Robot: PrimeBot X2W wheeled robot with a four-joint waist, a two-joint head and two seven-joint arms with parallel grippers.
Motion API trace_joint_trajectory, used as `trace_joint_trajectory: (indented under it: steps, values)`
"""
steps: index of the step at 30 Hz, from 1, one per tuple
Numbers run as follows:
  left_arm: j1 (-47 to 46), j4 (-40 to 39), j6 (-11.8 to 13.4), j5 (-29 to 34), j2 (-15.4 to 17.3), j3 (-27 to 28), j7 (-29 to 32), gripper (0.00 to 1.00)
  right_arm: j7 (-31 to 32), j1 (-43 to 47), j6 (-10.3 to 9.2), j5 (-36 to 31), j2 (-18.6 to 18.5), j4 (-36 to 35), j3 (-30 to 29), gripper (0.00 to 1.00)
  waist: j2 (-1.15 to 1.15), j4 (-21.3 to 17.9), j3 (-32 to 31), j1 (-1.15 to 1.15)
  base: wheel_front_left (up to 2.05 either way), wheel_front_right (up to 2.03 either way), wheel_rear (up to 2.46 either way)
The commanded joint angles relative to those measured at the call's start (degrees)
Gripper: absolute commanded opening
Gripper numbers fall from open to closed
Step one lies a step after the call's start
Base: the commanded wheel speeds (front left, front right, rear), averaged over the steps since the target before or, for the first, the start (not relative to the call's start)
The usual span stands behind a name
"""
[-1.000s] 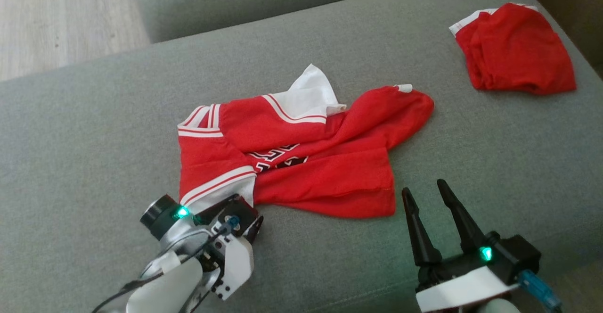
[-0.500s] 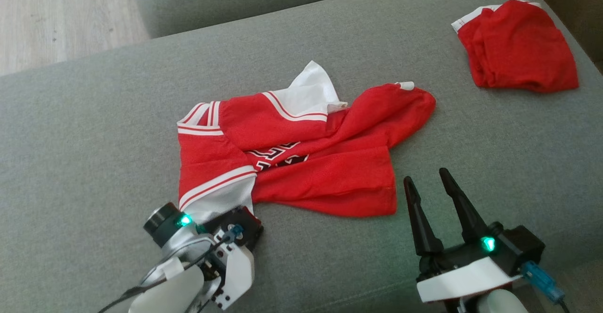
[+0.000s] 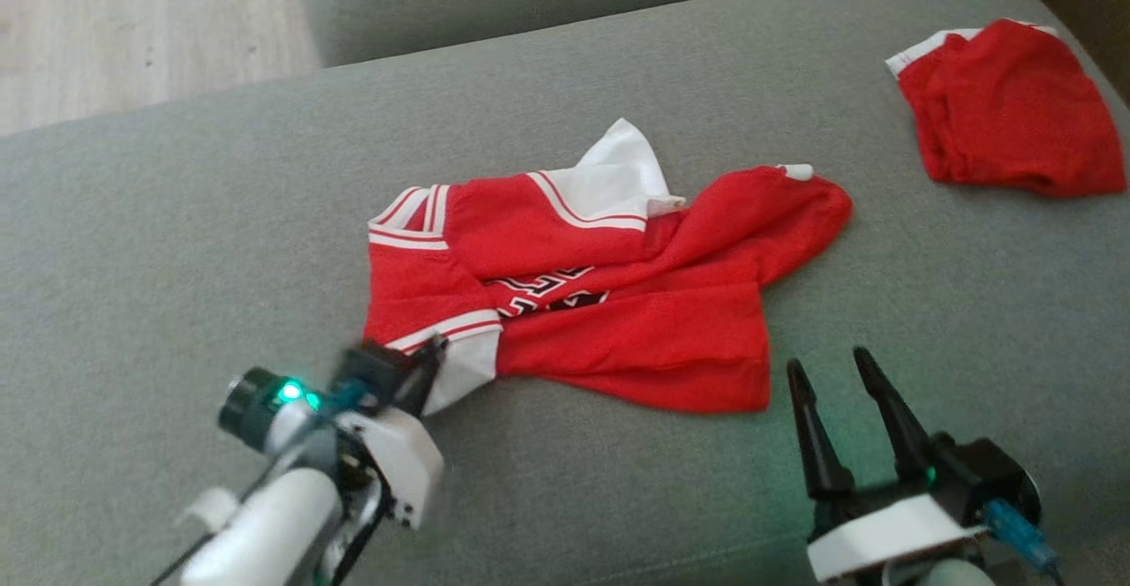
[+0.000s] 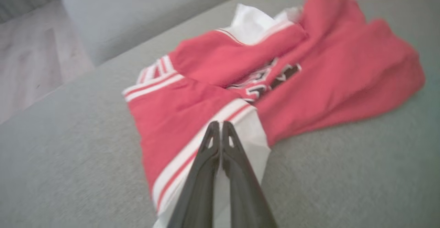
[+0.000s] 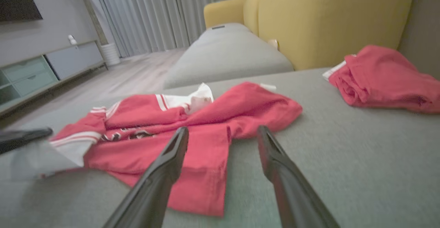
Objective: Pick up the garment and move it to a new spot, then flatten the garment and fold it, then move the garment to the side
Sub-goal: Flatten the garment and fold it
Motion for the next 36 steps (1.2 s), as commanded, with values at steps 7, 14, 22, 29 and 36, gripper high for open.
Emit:
trace_joint_trajectory:
  steps: [7, 14, 22, 29, 36]
  values:
    - [0.3, -11.6, 2.2, -10.7, 3.1, 14.3, -8.2, 0.00, -0.3, -0.8, 0.37, 0.0, -0.1, 4.4, -0.8, 1.00, 0.00, 2.8, 0.2, 0.00, 0.00, 0.00, 0.00]
    - [2.7, -16.1, 1.7, -21.1, 2.6, 22.9, -10.0, 0.00, -0.3, -4.5, 0.37, 2.0, -0.1, 11.3, 0.5, 1.00, 0.00, 4.1, 0.1, 0.00, 0.00, 0.00, 0.00]
    - [5.6, -17.2, 2.0, -28.5, 1.4, 29.2, -10.9, 0.00, -0.3, -10.0, 0.37, 3.1, -0.1, 19.1, 1.0, 1.00, 0.00, 5.2, 0.1, 0.00, 0.00, 0.00, 0.00]
    - [6.1, -16.3, 1.8, -29.1, 0.9, 30.0, -11.5, 0.00, -0.3, -12.1, 0.37, 3.8, -0.1, 23.6, 2.4, 1.00, 0.00, 6.3, 0.2, 0.00, 0.00, 0.00, 0.00]
    - [5.9, -15.2, 1.5, -28.7, 1.0, 30.3, -11.9, 0.00, -0.3, -12.5, 0.37, 4.4, -0.1, 22.1, 2.4, 0.47, 0.00, 6.4, 0.5, 0.00, 0.00, 0.00, 0.00]
